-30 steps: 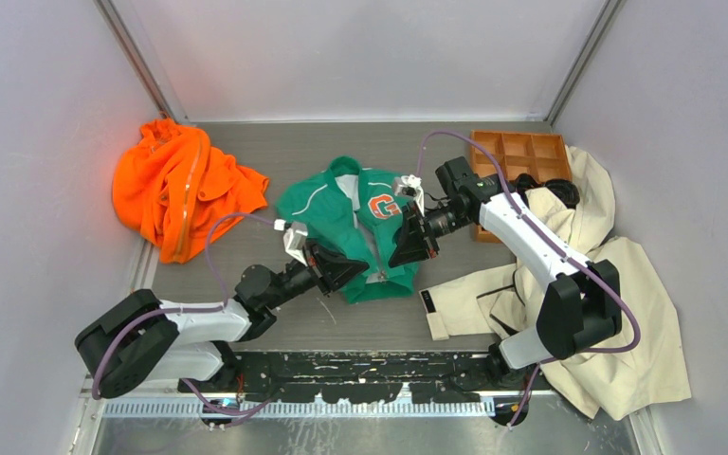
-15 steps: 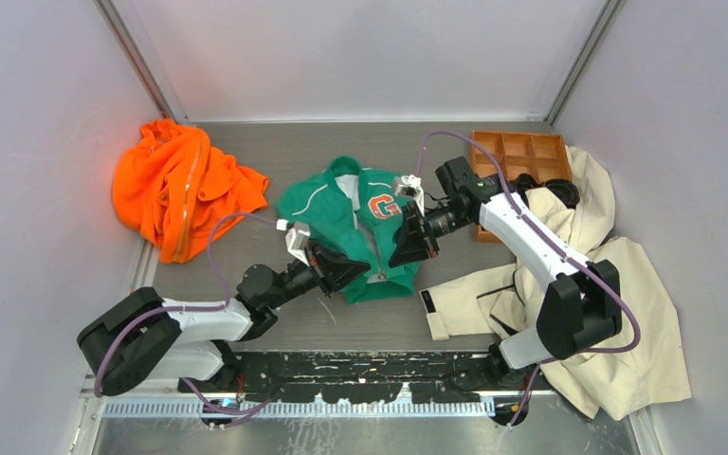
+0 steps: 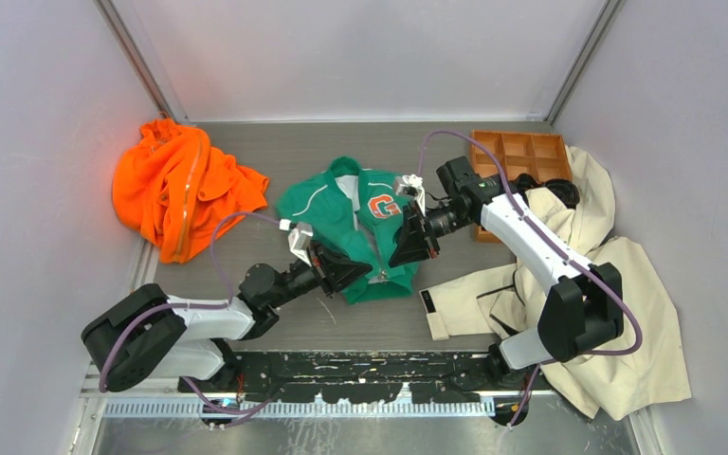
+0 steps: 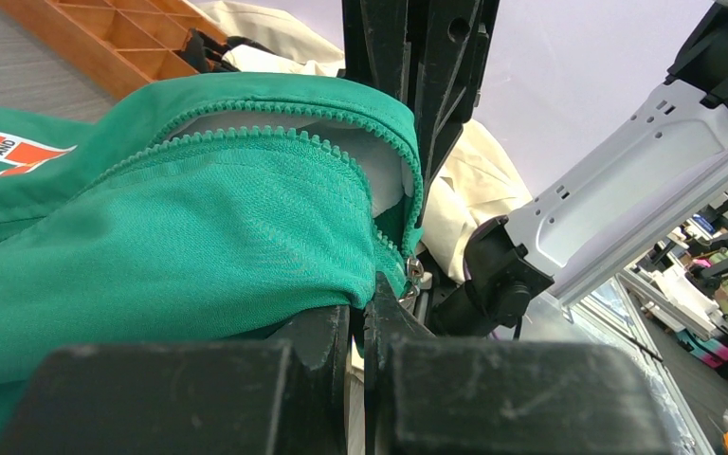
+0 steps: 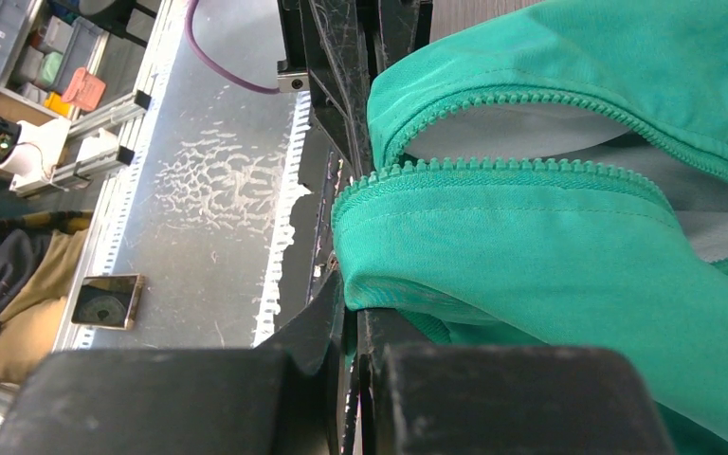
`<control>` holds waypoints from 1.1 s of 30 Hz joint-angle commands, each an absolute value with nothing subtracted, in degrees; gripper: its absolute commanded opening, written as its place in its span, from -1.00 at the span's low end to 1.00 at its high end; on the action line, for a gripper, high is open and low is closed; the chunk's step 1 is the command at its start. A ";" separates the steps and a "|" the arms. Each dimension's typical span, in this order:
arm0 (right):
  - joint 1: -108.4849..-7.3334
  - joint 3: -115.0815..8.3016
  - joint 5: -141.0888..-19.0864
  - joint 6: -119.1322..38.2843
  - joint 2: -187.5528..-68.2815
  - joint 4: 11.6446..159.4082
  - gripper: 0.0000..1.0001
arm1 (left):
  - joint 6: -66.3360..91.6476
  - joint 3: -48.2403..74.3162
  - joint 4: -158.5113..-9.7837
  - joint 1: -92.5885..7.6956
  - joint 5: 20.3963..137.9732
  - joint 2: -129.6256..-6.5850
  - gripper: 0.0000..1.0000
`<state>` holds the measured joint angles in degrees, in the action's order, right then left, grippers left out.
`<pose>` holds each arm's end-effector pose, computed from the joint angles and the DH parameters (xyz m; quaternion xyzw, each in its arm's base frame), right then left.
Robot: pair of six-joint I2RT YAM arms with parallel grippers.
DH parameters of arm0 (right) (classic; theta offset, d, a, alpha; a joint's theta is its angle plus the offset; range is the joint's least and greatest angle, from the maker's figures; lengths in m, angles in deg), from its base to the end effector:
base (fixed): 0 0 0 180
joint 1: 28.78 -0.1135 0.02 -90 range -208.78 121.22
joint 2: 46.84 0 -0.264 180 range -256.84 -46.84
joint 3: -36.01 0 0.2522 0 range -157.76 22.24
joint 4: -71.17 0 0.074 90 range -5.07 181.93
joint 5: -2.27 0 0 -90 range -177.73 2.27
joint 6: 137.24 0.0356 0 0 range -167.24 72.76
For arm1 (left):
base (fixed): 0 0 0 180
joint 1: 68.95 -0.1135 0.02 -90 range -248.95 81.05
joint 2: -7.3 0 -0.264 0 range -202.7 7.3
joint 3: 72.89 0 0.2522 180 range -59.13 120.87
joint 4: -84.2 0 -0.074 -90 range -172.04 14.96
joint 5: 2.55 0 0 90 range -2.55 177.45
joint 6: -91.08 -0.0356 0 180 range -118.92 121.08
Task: Zip up the jacket
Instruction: Insert the zipper into the jacket.
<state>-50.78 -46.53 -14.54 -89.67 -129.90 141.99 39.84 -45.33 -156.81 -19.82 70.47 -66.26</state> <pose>0.2350 0.1317 0.2934 -0.5041 0.6188 0.5559 0.2324 0.1393 -0.1768 0.2133 0.1711 0.5890 -0.6093 0.5026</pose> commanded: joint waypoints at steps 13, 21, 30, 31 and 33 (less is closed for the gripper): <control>-50.62 -45.02 -14.67 -79.34 -127.06 132.33 -0.98 | 37.31 -44.79 -162.30 -19.36 69.11 -66.35 -1.00; -50.67 -43.89 -16.18 -75.01 -126.91 128.61 -0.98 | 33.24 -44.46 -150.05 -19.36 70.59 -60.18 -1.00; -51.93 -43.15 -16.58 -71.71 -127.38 125.72 -0.98 | 27.15 -42.21 -131.65 -19.29 70.57 -50.52 -1.00; -52.12 -43.10 -16.55 -71.70 -127.43 125.64 -0.98 | 26.96 -42.03 -131.01 -19.28 70.32 -50.17 -1.00; -52.37 -43.04 -16.47 -71.43 -127.51 125.42 -0.97 | 26.83 -41.84 -130.58 -19.29 69.79 -50.07 -1.00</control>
<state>-51.85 -42.73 -17.21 -72.82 -129.25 128.24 29.98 -44.15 -133.99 -19.67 70.54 -51.46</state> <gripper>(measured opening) 0.092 0.029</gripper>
